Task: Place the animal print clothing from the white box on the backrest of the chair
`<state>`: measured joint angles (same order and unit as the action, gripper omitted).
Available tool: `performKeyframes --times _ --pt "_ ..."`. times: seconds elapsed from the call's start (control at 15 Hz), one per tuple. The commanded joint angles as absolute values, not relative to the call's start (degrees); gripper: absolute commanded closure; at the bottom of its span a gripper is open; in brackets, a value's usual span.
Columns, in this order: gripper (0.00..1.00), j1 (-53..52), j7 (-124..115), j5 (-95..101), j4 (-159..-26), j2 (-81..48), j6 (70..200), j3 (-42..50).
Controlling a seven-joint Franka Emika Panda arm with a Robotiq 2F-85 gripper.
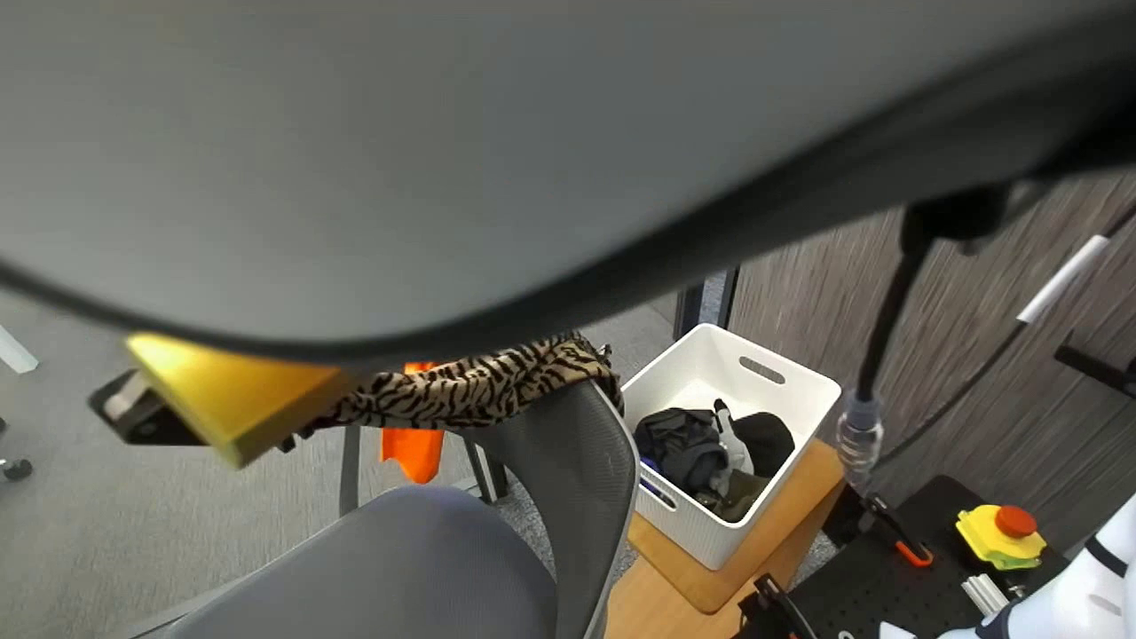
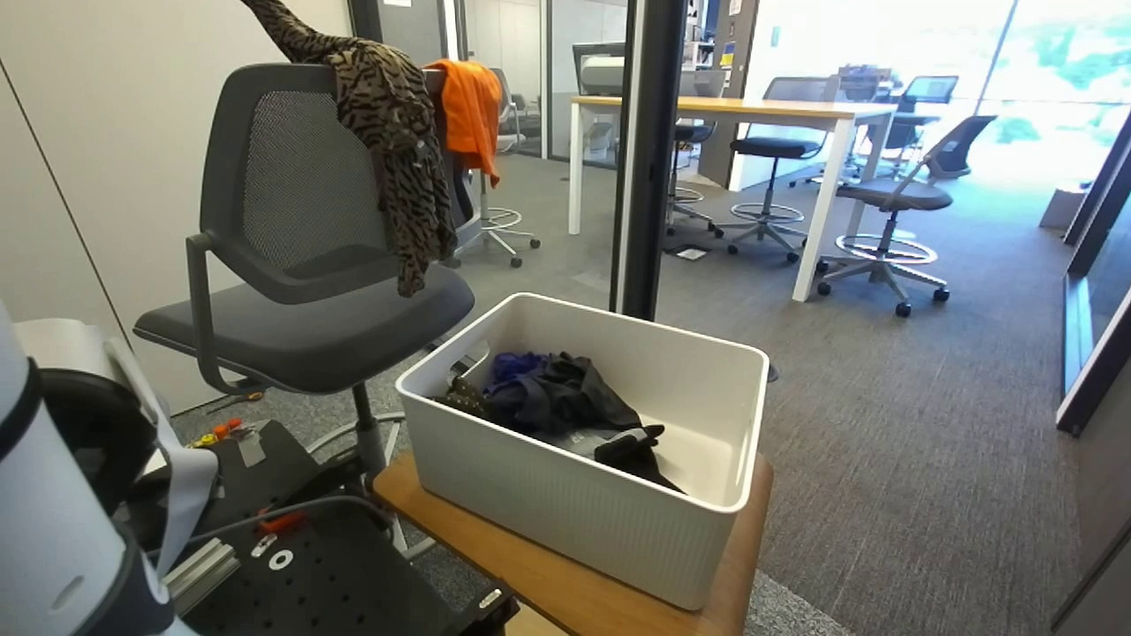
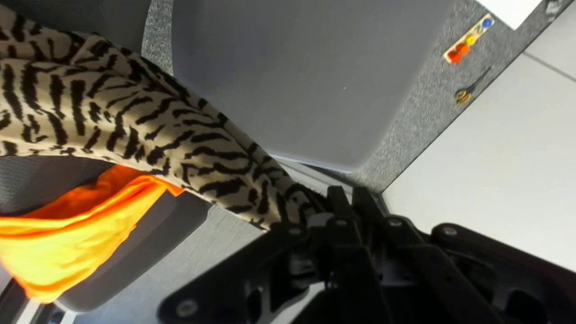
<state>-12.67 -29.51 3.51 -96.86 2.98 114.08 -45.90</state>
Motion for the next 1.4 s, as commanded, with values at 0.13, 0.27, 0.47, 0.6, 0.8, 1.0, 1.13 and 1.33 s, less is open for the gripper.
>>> performKeyframes --times 0.13,0.27,0.47,0.6,0.8,1.0,1.13,1.33 --pt "0.91 -17.5 -18.1 -0.3 -95.1 -4.1 112.4 -39.8" --pt "0.91 -18.5 -15.0 -2.0 -94.9 -5.1 111.5 -37.6" --pt "0.91 -19.8 -11.5 -4.1 -94.6 -6.1 110.1 -34.8" --pt "0.91 -20.5 -9.8 -5.2 -94.2 -6.2 108.5 -33.2" --pt "0.67 -21.8 -9.2 -5.6 -93.2 -6.4 105.2 -31.2" --pt "0.47 -23.0 -8.9 -5.2 -92.4 -6.5 102.1 -29.8" --pt "0.31 -23.7 -8.9 -5.2 -91.8 -6.4 100.4 -29.0" --pt "0.09 -24.5 -10.1 -4.7 -90.7 -5.5 98.3 -28.1"
